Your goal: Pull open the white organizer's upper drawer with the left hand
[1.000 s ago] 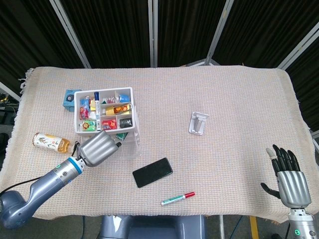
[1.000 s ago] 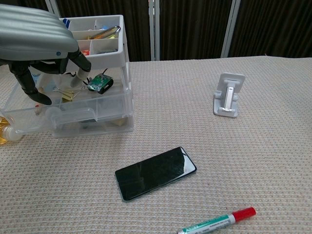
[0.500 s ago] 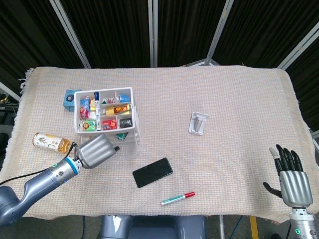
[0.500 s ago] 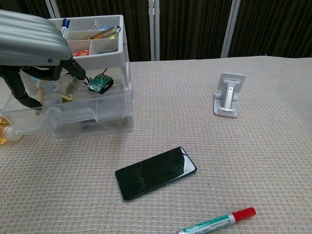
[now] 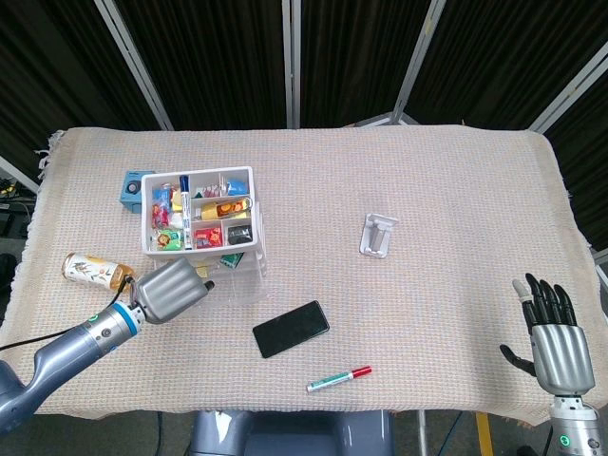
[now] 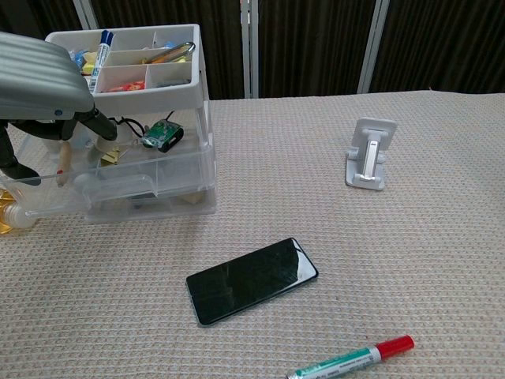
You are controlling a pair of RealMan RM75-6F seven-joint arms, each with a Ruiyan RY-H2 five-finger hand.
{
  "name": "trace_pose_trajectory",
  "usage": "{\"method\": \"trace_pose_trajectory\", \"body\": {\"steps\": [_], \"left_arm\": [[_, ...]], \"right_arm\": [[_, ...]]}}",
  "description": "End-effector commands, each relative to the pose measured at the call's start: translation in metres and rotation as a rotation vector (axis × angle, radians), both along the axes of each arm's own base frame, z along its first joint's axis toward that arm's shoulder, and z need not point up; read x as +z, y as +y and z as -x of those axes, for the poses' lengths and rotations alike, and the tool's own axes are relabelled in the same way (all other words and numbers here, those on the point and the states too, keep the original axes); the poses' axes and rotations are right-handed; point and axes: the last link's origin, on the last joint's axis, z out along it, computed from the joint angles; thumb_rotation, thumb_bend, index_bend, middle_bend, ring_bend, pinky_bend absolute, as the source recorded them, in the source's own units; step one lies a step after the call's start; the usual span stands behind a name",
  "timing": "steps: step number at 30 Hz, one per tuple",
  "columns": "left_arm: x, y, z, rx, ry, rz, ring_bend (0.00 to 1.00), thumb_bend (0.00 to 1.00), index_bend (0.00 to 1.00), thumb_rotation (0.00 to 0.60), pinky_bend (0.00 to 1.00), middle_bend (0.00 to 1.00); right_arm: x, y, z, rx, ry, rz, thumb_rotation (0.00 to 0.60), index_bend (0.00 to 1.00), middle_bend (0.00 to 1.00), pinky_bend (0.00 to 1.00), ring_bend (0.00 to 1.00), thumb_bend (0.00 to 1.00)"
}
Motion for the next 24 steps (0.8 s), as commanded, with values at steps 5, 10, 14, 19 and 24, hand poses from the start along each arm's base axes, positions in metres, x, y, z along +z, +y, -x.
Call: {"method": "trace_pose_trajectory", "body": {"steps": [5, 10, 14, 19, 24], "left_arm": [[-0.004, 0.004, -0.001, 0.010, 0.002, -0.003, 0.92, 0.00, 0.44, 0.600, 0.77, 0.97], [-0.012, 0.010, -0.002, 0.014, 0.005, -0.006, 0.92, 0.00, 0.44, 0.600, 0.77, 0.97], [-0.018, 0.013, -0.004, 0.020, -0.002, -0.006, 0.92, 0.00, 0.44, 0.600, 0.77, 0.97], [-0.025, 0.012, -0.008, 0.015, -0.007, 0.005, 0.92, 0.00, 0.45, 0.600, 0.77, 0.97], [-0.027, 0.011, -0.012, 0.004, -0.014, 0.005, 0.92, 0.00, 0.46, 0.600, 0.77, 0.97]], "right_arm": [[-0.001, 0.000, 0.000, 0.002, 0.002, 0.000, 0.600, 0.00, 0.00, 0.00, 0.00, 0.00], [-0.001, -0.001, 0.000, 0.002, -0.002, 0.001, 0.600, 0.00, 0.00, 0.00, 0.00, 0.00], [-0.001, 0.000, 0.000, 0.004, -0.003, -0.001, 0.600, 0.00, 0.00, 0.00, 0.00, 0.00], [-0.002, 0.000, 0.000, 0.005, -0.004, -0.004, 0.600, 0.00, 0.00, 0.00, 0.00, 0.00], [-0.002, 0.000, 0.000, 0.006, -0.004, -0.007, 0.600, 0.00, 0.00, 0.00, 0.00, 0.00]]}}
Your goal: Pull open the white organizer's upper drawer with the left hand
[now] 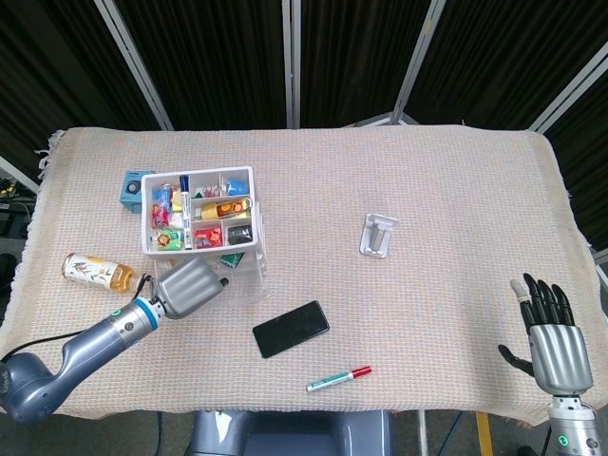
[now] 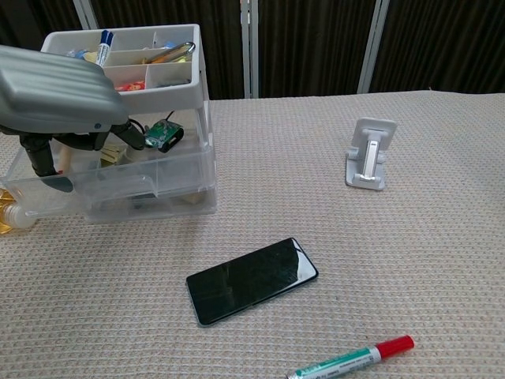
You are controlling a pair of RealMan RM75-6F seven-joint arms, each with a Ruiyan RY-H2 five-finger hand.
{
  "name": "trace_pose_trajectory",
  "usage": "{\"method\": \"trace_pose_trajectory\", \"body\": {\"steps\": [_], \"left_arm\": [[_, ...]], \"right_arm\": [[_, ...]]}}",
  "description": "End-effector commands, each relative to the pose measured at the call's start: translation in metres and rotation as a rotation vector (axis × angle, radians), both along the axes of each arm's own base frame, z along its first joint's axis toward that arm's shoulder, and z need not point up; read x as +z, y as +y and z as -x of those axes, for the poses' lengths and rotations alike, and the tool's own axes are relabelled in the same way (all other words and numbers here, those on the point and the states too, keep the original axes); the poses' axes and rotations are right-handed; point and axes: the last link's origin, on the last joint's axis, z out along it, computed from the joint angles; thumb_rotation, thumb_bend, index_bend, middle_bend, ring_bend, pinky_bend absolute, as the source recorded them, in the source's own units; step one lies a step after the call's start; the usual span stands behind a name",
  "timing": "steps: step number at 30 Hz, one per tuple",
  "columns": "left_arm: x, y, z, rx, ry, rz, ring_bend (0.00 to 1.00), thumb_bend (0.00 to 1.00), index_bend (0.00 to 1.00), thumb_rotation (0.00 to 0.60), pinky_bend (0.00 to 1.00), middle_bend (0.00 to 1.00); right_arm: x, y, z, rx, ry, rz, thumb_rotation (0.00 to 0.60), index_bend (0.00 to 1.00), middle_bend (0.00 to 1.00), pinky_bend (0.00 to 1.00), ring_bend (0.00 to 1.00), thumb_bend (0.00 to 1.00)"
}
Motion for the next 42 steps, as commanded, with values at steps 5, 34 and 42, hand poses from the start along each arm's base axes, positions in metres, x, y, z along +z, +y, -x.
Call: {"method": "trace_pose_trajectory", "body": {"steps": [5, 34, 42], "left_arm": [[0.000, -0.002, -0.002, -0.017, -0.018, 0.004, 0.92, 0.00, 0.46, 0.600, 0.77, 0.97], [0.002, 0.000, 0.014, 0.032, -0.073, 0.041, 0.92, 0.32, 0.59, 0.600, 0.77, 0.97], [0.013, -0.002, 0.011, 0.025, -0.096, 0.013, 0.92, 0.33, 0.59, 0.600, 0.77, 0.97]], "right_arm": [[0.000, 0.001, 0.000, 0.002, 0.000, 0.000, 0.600, 0.00, 0.00, 0.00, 0.00, 0.00], [-0.006, 0.001, -0.002, 0.007, 0.007, -0.020, 0.600, 0.00, 0.00, 0.00, 0.00, 0.00], [-0.005, 0.003, -0.003, 0.013, 0.005, -0.020, 0.600, 0.00, 0.00, 0.00, 0.00, 0.00]]}}
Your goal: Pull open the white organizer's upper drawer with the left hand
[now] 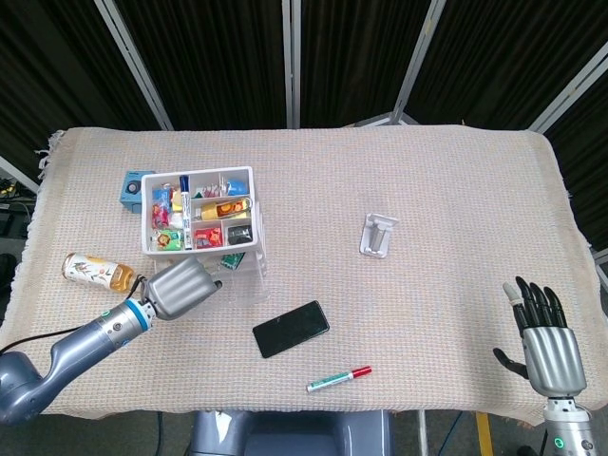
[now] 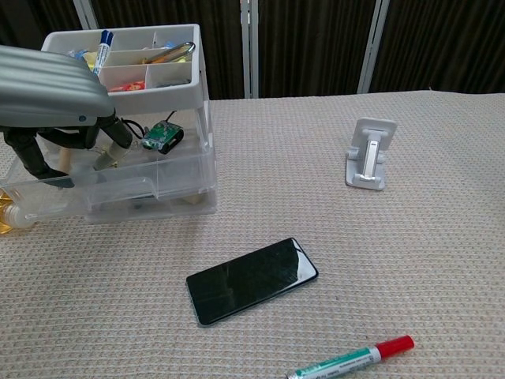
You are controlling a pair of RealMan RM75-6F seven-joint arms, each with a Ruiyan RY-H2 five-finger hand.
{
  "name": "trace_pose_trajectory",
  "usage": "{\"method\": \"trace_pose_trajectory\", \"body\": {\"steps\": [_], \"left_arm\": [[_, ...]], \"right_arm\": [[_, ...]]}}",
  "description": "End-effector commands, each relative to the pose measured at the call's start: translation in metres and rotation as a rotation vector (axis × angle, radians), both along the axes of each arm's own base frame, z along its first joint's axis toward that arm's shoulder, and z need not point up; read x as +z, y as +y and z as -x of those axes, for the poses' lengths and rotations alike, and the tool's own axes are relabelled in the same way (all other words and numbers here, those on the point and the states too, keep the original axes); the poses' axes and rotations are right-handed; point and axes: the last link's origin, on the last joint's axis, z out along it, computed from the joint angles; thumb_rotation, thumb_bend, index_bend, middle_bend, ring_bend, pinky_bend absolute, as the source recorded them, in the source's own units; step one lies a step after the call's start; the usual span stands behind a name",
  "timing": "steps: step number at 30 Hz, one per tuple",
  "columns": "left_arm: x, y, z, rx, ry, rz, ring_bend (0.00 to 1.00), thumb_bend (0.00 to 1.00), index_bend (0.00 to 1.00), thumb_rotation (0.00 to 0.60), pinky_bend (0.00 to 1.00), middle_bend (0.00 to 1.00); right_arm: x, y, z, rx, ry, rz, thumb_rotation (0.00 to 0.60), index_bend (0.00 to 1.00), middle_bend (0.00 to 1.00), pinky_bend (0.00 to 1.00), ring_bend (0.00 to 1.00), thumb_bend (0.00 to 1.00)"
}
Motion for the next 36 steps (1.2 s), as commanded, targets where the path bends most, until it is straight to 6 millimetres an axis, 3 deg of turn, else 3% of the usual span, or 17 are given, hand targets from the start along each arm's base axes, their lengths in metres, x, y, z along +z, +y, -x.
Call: {"method": "trace_pose_trajectory", "body": {"steps": [1, 10, 17, 29, 36], "left_arm": [[0.004, -0.001, -0.001, -0.002, -0.010, -0.013, 0.92, 0.33, 0.59, 0.600, 0.77, 0.97], [0.036, -0.003, -0.006, 0.009, -0.107, -0.100, 0.92, 0.33, 0.60, 0.600, 0.77, 0.97], [0.059, -0.011, 0.001, 0.043, -0.205, -0.181, 0.92, 0.33, 0.60, 0.600, 0.77, 0.97], [0.090, -0.052, 0.045, 0.151, -0.347, -0.345, 0.92, 0.39, 0.62, 0.600, 0.77, 0.97], [0.075, -0.079, 0.079, 0.266, -0.383, -0.430, 0.92, 0.39, 0.65, 0.600, 0.77, 0.97]], "right_arm": [[0.000, 0.000, 0.000, 0.001, 0.000, 0.000, 0.600, 0.00, 0.00, 0.00, 0.00, 0.00], [0.000, 0.002, -0.002, 0.010, -0.004, -0.005, 0.600, 0.00, 0.00, 0.00, 0.00, 0.00], [0.003, 0.004, -0.003, 0.021, -0.017, -0.003, 0.600, 0.00, 0.00, 0.00, 0.00, 0.00], [0.006, 0.006, -0.005, 0.030, -0.033, -0.012, 0.600, 0.00, 0.00, 0.00, 0.00, 0.00], [0.008, 0.006, -0.005, 0.029, -0.043, -0.010, 0.600, 0.00, 0.00, 0.00, 0.00, 0.00]]}}
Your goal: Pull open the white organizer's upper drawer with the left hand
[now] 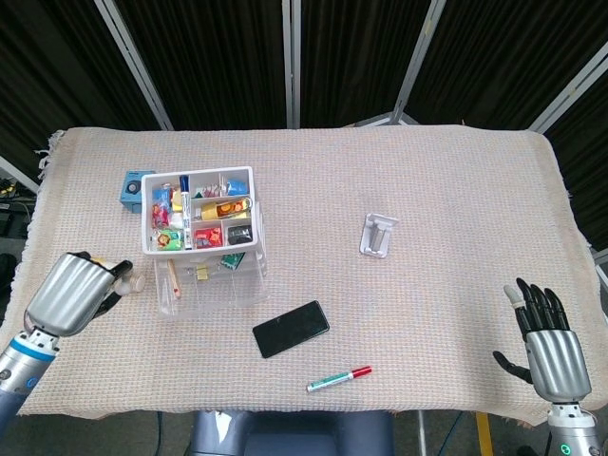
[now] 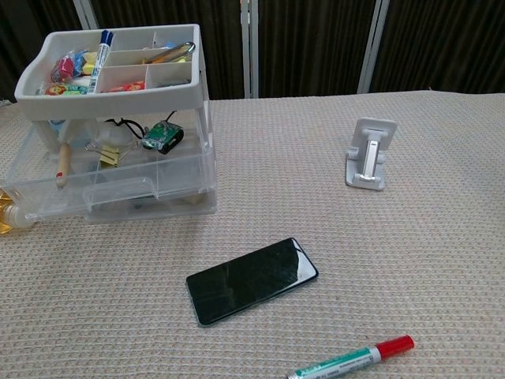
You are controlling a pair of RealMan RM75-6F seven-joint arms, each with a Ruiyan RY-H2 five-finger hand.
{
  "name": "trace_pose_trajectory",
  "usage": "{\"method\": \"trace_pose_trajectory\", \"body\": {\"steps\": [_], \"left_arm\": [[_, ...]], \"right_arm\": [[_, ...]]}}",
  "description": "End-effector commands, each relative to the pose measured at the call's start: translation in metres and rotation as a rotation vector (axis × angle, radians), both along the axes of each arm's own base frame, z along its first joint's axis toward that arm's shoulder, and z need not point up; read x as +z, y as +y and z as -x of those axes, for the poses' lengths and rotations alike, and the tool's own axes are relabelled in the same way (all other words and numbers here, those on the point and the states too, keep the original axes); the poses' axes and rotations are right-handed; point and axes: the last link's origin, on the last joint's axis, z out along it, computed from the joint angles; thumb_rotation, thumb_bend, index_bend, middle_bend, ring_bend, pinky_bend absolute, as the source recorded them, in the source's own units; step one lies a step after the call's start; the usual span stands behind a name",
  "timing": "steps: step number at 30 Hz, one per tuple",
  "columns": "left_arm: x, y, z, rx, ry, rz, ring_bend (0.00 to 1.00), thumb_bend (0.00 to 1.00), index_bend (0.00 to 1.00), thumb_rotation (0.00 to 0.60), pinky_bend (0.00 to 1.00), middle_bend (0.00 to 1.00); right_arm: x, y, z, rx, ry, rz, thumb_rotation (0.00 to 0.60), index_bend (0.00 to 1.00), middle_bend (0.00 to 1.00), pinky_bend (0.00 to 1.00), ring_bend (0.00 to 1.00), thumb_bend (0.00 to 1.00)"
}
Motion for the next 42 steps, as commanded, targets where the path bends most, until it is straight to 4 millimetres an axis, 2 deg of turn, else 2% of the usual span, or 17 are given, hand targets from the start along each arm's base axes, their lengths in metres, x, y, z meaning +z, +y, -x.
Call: {"method": "trace_pose_trajectory", "body": {"steps": [1, 7, 16, 25, 30, 34, 38, 42], "left_arm": [[-0.019, -0.017, 0.022, 0.086, -0.037, -0.012, 0.92, 0.39, 0.65, 0.600, 0.77, 0.97], [-0.052, -0.029, 0.047, 0.196, -0.124, 0.031, 0.92, 0.39, 0.64, 0.600, 0.77, 0.97], [-0.087, -0.028, 0.070, 0.283, -0.156, 0.027, 0.92, 0.39, 0.64, 0.600, 0.77, 0.97], [-0.096, -0.024, 0.084, 0.316, -0.166, -0.068, 0.92, 0.39, 0.60, 0.600, 0.77, 0.97], [-0.105, -0.017, 0.089, 0.343, -0.175, -0.100, 0.92, 0.36, 0.54, 0.600, 0.77, 0.97], [-0.115, -0.014, 0.094, 0.351, -0.162, -0.088, 0.92, 0.29, 0.48, 0.600, 0.77, 0.97], [-0.118, -0.013, 0.096, 0.357, -0.163, -0.077, 0.92, 0.27, 0.42, 0.600, 0.77, 0.97], [-0.119, -0.012, 0.097, 0.359, -0.164, -0.074, 0.92, 0.27, 0.41, 0.600, 0.77, 0.97]], "right_arm": [[0.001, 0.000, -0.001, 0.003, -0.001, 0.001, 0.600, 0.00, 0.00, 0.00, 0.00, 0.00], [0.002, 0.000, 0.000, 0.004, -0.006, 0.004, 0.600, 0.00, 0.00, 0.00, 0.00, 0.00], [0.005, 0.002, -0.001, 0.009, -0.011, 0.009, 0.600, 0.00, 0.00, 0.00, 0.00, 0.00], [0.006, 0.002, -0.001, 0.009, -0.014, 0.008, 0.600, 0.00, 0.00, 0.00, 0.00, 0.00], [0.003, 0.003, -0.002, 0.013, -0.006, 0.000, 0.600, 0.00, 0.00, 0.00, 0.00, 0.00], [0.002, 0.005, -0.003, 0.019, -0.002, -0.002, 0.600, 0.00, 0.00, 0.00, 0.00, 0.00], [0.001, 0.005, -0.003, 0.017, 0.003, -0.005, 0.600, 0.00, 0.00, 0.00, 0.00, 0.00], [0.000, 0.004, -0.003, 0.016, 0.005, -0.005, 0.600, 0.00, 0.00, 0.00, 0.00, 0.00]]}}
